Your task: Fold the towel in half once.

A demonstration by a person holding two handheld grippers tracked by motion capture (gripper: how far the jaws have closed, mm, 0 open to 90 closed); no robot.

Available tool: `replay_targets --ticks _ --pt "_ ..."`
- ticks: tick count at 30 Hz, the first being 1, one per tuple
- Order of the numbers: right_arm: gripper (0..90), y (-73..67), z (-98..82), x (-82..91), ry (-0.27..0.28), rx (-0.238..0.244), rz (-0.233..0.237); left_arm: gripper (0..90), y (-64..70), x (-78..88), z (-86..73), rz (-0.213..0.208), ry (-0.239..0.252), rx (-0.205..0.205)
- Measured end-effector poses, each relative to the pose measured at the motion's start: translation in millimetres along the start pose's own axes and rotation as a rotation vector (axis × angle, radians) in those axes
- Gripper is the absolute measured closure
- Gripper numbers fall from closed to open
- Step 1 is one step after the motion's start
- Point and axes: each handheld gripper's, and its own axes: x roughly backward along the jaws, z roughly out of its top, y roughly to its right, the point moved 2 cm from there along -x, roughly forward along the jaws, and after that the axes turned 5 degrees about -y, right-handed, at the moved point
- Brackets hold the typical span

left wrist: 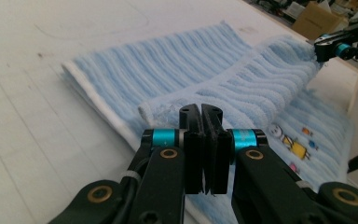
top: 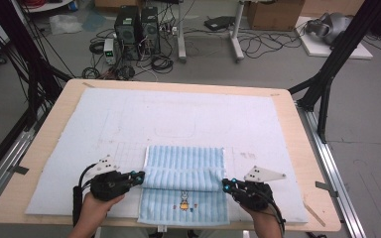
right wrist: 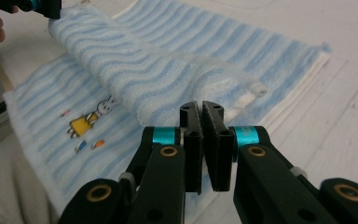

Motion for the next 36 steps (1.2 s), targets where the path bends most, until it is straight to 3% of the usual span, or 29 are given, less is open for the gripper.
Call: replay_targets --ticks 5,8,11,14,18,23,30,33,34,36 --pt "86.5 -7.1 -17.4 1.1 -0.034 -0.003 0.01 87.0 6.7 -1.6 -16.2 -0.017 -0.046 -0.006" --pt "85.3 -8.4 -24.4 0.2 -0.043 -0.008 0.017 85.1 4.1 -2.5 -16.8 -0.019 -0.057 -0.003" --pt "76.2 -4.8 -20.8 1.8 -0.026 -0.027 0.0 63.5 -5.1 -2.1 -8.0 0.014 -0.023 0.05" --pt "73.1 5.9 -11.5 3.8 0.013 -0.05 -0.026 58.2 -15.8 -1.8 3.8 0.037 -0.002 0.068" --pt "73.1 22.1 1.3 1.0 0.038 -0.073 -0.068 57.7 -32.5 -7.9 19.5 0.055 0.02 0.117" --pt "71.9 41.2 14.1 -14.3 0.039 -0.091 -0.113 58.4 -49.8 -25.4 34.1 0.075 -0.004 0.148" --pt "67.8 59.0 25.0 -44.7 -0.016 -0.105 -0.136 61.6 -61.0 -53.6 36.9 0.091 -0.07 0.138" --pt "65.5 62.6 26.6 -53.8 -0.05 -0.1 -0.147 63.2 -63.2 -61.8 33.2 0.106 -0.114 0.106" --pt "66.1 63.7 26.6 -56.2 -0.06 -0.109 -0.142 64.6 -63.6 -62.8 33.0 0.109 -0.113 0.103" --pt "78.1 65.3 26.3 -58.5 -0.069 -0.095 -0.134 73.5 -62.9 -62.4 33.6 0.105 -0.106 0.085"
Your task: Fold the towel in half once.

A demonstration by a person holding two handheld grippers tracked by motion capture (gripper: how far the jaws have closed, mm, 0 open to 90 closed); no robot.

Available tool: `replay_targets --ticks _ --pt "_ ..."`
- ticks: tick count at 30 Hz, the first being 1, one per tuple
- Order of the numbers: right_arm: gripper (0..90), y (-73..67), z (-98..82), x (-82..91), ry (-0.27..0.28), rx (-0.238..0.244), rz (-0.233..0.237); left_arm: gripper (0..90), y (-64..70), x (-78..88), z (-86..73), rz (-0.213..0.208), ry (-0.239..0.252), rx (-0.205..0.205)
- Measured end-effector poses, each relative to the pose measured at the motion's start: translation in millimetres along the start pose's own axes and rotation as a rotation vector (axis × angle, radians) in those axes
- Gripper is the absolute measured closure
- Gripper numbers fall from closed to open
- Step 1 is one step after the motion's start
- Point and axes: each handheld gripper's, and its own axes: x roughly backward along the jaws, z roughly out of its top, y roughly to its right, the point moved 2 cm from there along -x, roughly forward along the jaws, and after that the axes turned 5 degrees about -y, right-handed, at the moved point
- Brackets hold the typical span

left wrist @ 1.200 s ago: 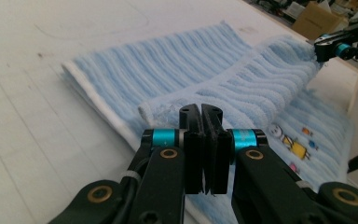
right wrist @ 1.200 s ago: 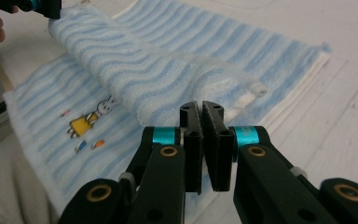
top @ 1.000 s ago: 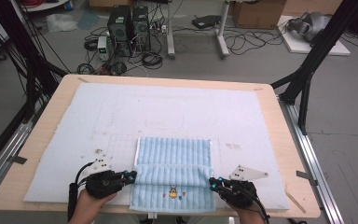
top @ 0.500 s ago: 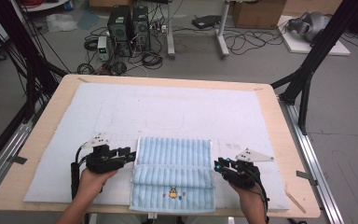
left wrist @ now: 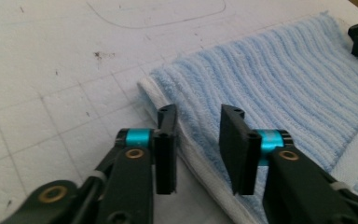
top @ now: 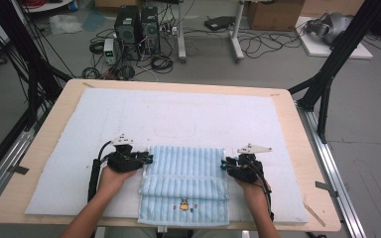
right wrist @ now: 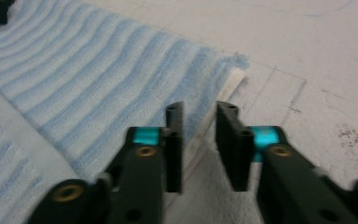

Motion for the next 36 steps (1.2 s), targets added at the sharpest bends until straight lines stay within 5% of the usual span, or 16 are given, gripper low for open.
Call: replay_targets --ticks 2,4,11,14,16,18,21,24,27,29,30,33,36 --pt "87.4 -1.5 1.0 0.6 0.004 0.031 0.003 85.1 2.4 -0.2 0.5 -0.003 -0.003 -0.04" --pt "87.8 -2.5 3.5 1.0 0.01 0.049 0.002 86.3 2.8 -0.7 3.5 0.003 -0.001 -0.068" --pt "87.9 8.4 15.4 0.1 0.05 0.036 -0.011 86.5 -5.7 -3.4 22.5 0.015 0.059 -0.043" --pt "87.8 13.0 19.4 -5.1 0.045 0.023 -0.018 86.2 -9.7 -7.3 23.5 0.025 0.035 -0.018" --pt "85.2 14.5 19.8 -8.7 0.035 0.027 -0.025 79.1 -9.6 -7.8 23.1 0.056 0.027 -0.018" --pt "72.3 15.9 19.3 -9.4 0.037 0.011 -0.03 60.4 -12.9 -7.0 23.4 0.096 0.036 -0.008" --pt "61.0 21.4 20.4 -8.1 0.072 -0.039 -0.037 51.4 -17.5 -9.8 22.7 0.097 0.034 0.031" --pt "55.6 21.0 20.9 -15.7 0.041 -0.033 -0.039 51.3 -15.9 -17.5 20.8 0.1 0.0 0.007" --pt "58.8 17.9 20.3 -23.9 0.001 0.003 -0.07 60.8 -13.9 -18.9 21.2 0.111 -0.003 -0.017" --pt "72.9 17.4 20.7 -23.9 -0.002 0.006 -0.063 83.2 -10.5 -20.7 21.5 0.092 -0.025 -0.062" --pt "82.2 17.0 20.7 -24.1 -0.003 0.01 -0.033 85.0 -8.8 -22.1 23.0 0.099 -0.027 -0.081" --pt "86.1 13.2 23.9 -25.7 -0.015 0.049 -0.035 86.2 -14.3 -24.2 26.8 0.1 0.0 -0.041" --pt "86.2 18.9 28.9 -27.1 0.005 0.02 -0.03 86.3 -22.0 -26.1 32.1 0.087 -0.001 0.005"
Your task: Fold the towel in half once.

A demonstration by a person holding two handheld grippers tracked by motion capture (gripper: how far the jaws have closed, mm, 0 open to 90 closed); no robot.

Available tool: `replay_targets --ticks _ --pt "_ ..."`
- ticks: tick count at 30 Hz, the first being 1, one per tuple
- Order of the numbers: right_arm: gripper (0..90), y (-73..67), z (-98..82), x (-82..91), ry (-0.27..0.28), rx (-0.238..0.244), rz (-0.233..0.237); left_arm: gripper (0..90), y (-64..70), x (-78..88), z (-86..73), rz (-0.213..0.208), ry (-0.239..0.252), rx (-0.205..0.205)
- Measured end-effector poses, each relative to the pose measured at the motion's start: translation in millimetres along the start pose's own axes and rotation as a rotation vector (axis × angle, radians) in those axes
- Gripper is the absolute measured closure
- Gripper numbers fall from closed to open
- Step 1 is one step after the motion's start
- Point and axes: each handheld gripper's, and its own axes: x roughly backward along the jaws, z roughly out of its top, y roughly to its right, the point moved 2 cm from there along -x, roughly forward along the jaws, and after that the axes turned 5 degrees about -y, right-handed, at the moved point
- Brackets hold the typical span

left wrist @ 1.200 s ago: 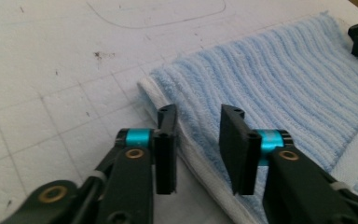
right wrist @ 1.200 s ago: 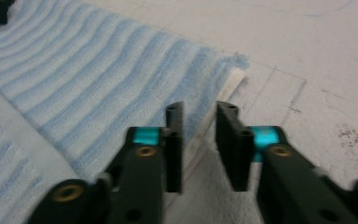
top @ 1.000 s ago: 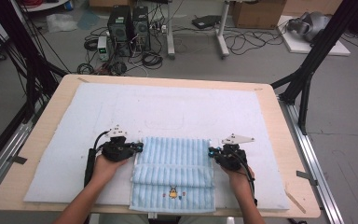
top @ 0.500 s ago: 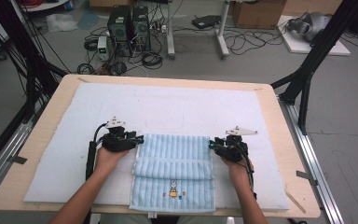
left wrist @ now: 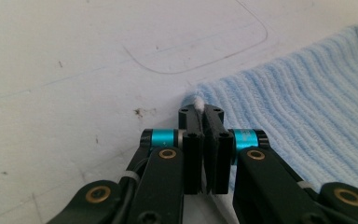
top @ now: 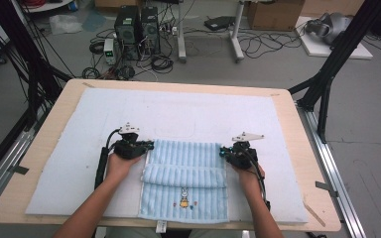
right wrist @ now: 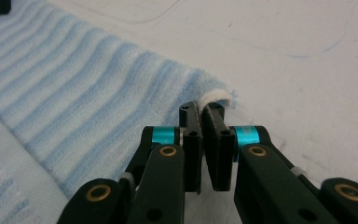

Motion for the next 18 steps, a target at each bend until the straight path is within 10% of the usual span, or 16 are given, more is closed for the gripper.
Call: replay_targets --ticks 18 --pt "85.7 32.7 46.1 -28.4 0.052 -0.022 -0.074 86.1 -32.6 -23.5 44.2 0.01 0.093 0.043"
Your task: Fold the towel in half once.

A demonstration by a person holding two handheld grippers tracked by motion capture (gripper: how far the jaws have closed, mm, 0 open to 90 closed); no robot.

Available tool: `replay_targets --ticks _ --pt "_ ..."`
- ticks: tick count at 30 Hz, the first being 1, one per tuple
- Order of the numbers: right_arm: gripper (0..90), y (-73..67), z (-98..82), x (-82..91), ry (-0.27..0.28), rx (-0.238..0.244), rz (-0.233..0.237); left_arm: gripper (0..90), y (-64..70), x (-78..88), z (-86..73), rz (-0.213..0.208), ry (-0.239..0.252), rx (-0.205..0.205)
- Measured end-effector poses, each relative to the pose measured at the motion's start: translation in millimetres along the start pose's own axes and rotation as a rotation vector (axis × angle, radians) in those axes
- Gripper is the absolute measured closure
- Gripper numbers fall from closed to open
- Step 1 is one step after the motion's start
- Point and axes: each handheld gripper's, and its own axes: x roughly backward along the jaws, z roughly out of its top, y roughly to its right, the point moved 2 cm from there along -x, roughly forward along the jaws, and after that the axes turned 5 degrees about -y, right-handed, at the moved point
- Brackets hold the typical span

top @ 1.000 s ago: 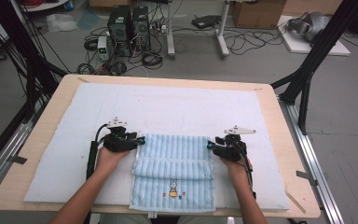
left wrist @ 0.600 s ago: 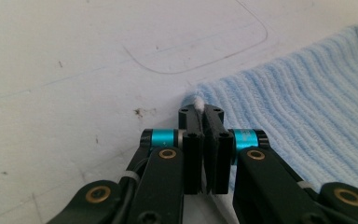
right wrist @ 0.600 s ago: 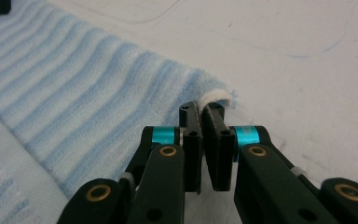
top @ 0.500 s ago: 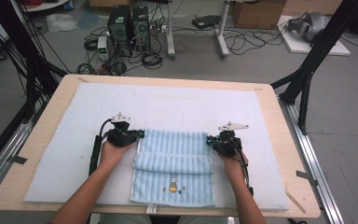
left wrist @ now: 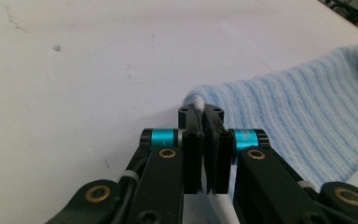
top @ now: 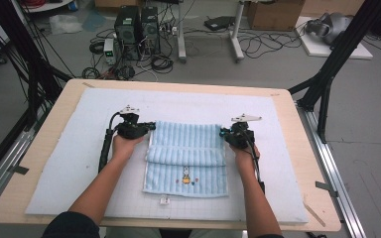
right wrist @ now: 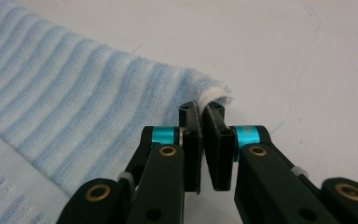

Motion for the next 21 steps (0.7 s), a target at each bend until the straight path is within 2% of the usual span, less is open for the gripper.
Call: replay_targets --ticks 4,6,8,10,11,13,14,17,21 --pt "85.8 2.5 6.2 -6.8 0.011 0.006 -0.027 86.0 -2.9 -3.1 9.3 0.004 0.028 -0.012" --pt "85.7 4.5 7.4 -10.7 0.001 0.005 -0.038 86.0 -3.8 -5.9 13.4 0.006 0.022 -0.018" --pt "84.7 6.1 8.2 -12.6 0.012 -0.01 -0.052 86.0 -4.6 -7.3 15.2 0.012 0.02 -0.024" --pt "79.0 6.9 7.2 -13.9 0.02 -0.039 -0.066 84.7 -5.9 -8.6 12.6 0.01 -0.001 -0.006" --pt "73.4 7.0 6.4 -14.9 0.015 -0.05 -0.068 80.8 -6.8 -8.9 11.0 0.009 -0.013 0.001" --pt "66.5 7.9 5.5 -14.7 0.009 -0.051 -0.076 63.9 -8.1 -6.7 8.3 0.011 -0.009 0.024" --pt "62.1 8.2 5.4 -13.1 0.013 -0.056 -0.076 59.1 -8.4 -4.1 7.6 0.015 -0.004 0.02" --pt "57.6 8.7 5.6 -5.5 0.032 -0.067 -0.064 56.3 -8.0 6.6 5.8 -0.004 0.018 0.014" --pt "54.0 7.0 3.1 6.3 0.047 -0.067 -0.018 54.7 -3.6 20.5 1.5 -0.045 0.047 -0.006"
